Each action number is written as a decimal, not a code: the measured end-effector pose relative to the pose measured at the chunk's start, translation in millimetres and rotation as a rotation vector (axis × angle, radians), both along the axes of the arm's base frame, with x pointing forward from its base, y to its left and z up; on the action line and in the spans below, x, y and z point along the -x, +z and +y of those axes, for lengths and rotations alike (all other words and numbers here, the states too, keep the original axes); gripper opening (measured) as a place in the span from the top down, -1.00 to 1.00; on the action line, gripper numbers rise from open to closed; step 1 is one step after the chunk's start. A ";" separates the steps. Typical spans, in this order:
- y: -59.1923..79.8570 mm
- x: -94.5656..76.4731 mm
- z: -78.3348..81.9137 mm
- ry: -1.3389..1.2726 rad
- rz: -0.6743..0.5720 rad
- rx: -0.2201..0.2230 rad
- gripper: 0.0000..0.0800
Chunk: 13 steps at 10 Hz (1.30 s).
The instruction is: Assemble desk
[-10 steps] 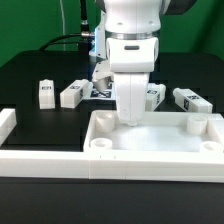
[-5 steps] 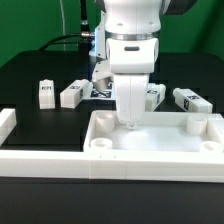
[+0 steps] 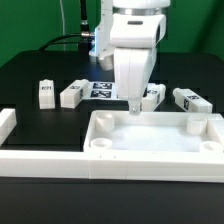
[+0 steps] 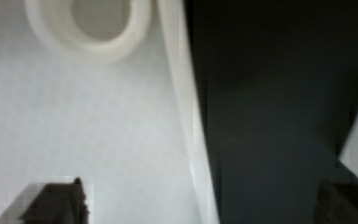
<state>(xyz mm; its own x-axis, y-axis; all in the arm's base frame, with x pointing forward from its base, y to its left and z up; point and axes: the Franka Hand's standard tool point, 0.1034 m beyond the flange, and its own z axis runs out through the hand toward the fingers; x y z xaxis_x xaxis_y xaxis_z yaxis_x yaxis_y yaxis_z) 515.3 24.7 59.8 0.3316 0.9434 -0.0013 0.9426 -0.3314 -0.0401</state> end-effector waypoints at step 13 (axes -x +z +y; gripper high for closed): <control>7.3 -2.7 64.4 -0.717 -0.017 0.003 -0.62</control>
Offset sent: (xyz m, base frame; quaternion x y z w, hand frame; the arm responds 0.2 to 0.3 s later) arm 0.0000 0.0000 0.0000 0.0000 0.0000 0.0000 1.0000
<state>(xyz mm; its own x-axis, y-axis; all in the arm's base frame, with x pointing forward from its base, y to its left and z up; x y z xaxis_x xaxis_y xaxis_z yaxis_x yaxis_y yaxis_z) 518.0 89.1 67.1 0.8697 0.4936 0.0074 0.4936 -0.8693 -0.0256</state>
